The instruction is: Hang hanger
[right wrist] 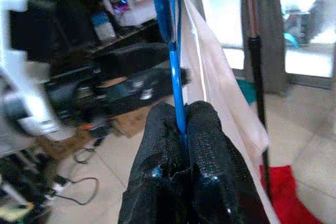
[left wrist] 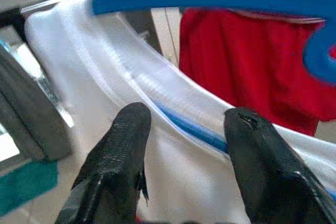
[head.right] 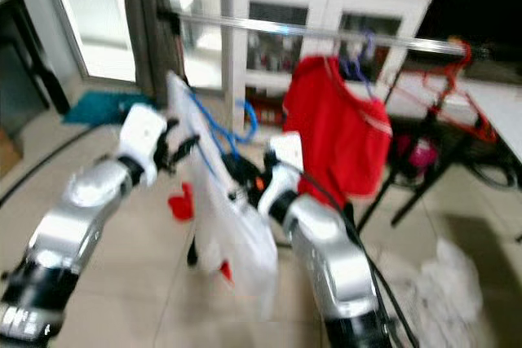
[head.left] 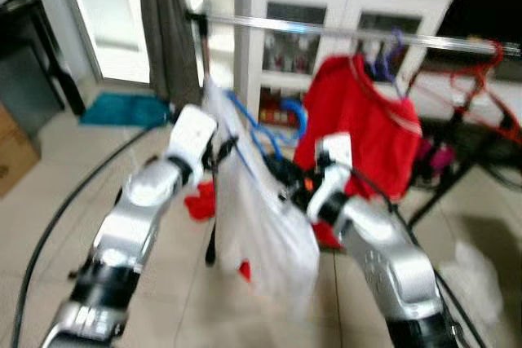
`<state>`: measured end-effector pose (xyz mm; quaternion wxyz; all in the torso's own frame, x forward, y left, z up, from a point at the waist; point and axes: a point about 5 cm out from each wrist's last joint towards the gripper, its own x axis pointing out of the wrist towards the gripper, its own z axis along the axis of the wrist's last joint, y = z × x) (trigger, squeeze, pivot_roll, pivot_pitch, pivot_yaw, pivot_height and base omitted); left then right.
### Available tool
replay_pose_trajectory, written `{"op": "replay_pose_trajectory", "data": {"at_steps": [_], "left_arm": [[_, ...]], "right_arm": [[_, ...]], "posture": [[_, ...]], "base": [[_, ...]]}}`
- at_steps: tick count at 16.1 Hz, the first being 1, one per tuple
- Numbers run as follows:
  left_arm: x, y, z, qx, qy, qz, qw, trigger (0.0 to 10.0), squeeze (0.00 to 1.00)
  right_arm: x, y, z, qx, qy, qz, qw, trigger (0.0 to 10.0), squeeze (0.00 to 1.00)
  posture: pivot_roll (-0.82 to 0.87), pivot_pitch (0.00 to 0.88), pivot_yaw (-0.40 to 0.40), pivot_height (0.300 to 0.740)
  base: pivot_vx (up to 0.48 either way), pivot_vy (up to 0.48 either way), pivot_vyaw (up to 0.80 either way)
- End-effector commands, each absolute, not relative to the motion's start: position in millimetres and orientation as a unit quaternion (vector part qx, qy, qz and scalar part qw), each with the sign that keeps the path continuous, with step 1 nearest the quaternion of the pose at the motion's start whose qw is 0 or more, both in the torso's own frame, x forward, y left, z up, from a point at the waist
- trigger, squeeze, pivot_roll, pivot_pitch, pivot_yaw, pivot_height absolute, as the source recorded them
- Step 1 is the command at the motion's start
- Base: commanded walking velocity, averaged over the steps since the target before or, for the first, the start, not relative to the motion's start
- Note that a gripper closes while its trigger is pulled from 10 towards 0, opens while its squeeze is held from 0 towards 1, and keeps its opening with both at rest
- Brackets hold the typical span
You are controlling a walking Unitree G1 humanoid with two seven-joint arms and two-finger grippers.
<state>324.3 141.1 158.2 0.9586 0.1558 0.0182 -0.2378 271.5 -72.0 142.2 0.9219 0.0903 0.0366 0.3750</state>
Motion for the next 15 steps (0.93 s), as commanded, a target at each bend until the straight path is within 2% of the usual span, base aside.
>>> {"op": "replay_pose_trajectory", "data": {"at_steps": [1, 2, 3, 9, 12, 15], "left_arm": [[328, 136, 165, 0.161, -0.002, -0.237, 0.958, 10.0, 0.84], [330, 135, 172, 0.151, -0.024, -0.225, 0.962, 10.0, 0.22], [333, 136, 176, 0.16, -0.041, -0.201, 0.965, 10.0, 0.0], [329, 132, 169, 0.141, -0.054, -0.187, 0.971, 10.0, 0.0], [314, 118, 159, 0.124, -0.042, -0.276, 0.952, 10.0, 0.0], [313, 128, 160, 0.118, -0.057, -0.24, 0.962, 10.0, 0.0]], "right_arm": [[271, -72, 153, 0.089, 0.008, 0.389, 0.917, 0.0, 0.0], [270, -71, 154, 0.087, 0.007, 0.398, 0.913, 0.0, 0.0], [270, -71, 155, 0.086, 0.004, 0.41, 0.908, 0.0, 0.0], [276, -79, 155, 0.082, 0.01, 0.406, 0.91, 0.0, 0.0], [293, -91, 154, 0.078, 0.014, 0.353, 0.932, 0.0, 0.0], [294, -91, 155, 0.081, 0.014, 0.36, 0.929, 0.0, 0.0]], "posture": [[-0.01, 0.0, -0.032, 0.74], [-0.01, 0.0, -0.032, 0.74], [-0.02, 0.0, -0.017, 0.74], [-0.02, 0.0, -0.047, 0.74], [-0.02, 0.0, -0.048, 0.74], [-0.02, 0.0, -0.055, 0.74]], "base": [[0.0, 0.0, 0.0], [0.0, 0.0, 0.0], [0.0, 0.0, 0.0], [0.0, 0.0, 0.0], [0.0, 0.0, 0.0], [0.0, 0.0, 0.0]]}}
